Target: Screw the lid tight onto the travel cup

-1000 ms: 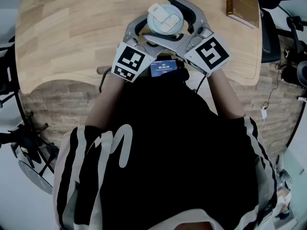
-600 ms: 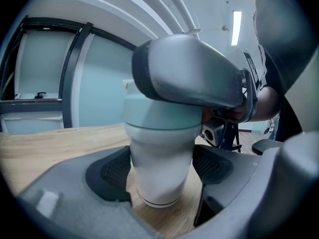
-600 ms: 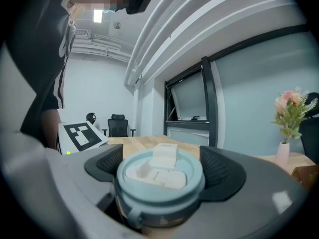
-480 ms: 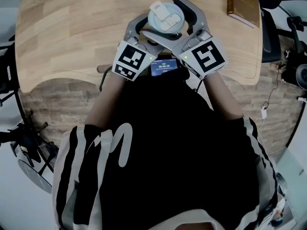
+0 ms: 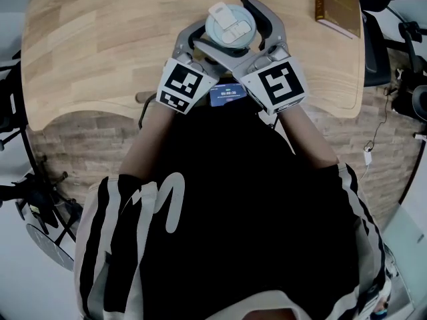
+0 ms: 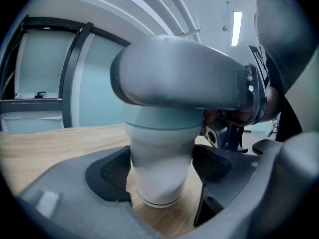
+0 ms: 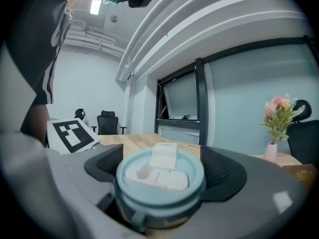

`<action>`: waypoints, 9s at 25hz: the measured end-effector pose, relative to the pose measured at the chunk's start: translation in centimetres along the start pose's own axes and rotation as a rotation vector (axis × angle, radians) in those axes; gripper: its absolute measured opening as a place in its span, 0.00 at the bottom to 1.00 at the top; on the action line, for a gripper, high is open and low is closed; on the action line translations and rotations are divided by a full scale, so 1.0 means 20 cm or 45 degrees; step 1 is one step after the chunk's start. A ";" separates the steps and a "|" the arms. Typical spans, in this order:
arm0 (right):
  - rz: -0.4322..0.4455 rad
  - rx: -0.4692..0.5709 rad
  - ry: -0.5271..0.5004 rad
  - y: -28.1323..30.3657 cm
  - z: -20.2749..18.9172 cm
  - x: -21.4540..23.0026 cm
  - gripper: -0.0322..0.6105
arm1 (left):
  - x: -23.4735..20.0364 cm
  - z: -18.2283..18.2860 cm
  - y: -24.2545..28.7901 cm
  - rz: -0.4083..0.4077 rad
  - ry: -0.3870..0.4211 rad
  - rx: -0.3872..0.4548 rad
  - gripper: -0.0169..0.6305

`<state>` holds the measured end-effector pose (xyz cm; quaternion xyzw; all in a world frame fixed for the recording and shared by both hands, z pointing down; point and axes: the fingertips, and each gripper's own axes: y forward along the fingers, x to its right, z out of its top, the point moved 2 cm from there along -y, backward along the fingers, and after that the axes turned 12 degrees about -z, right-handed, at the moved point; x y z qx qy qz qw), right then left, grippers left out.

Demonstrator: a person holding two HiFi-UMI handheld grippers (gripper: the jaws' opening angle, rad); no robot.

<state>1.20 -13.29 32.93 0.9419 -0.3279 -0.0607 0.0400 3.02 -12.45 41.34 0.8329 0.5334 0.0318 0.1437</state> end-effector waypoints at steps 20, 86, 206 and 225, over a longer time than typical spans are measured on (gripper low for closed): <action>0.908 -0.126 -0.136 -0.09 0.05 0.00 0.81 | 0.00 0.00 0.01 -0.031 0.002 -0.004 0.64; 0.223 -0.022 -0.004 -0.02 0.04 -0.01 0.79 | 0.00 0.01 -0.01 -0.054 0.017 0.002 0.64; -0.092 0.143 0.133 -0.32 0.22 0.14 0.05 | -0.02 0.40 -0.44 0.251 0.059 0.305 0.03; -0.090 0.145 0.112 -0.33 0.24 0.13 0.05 | -0.02 0.40 -0.44 0.236 0.055 0.306 0.03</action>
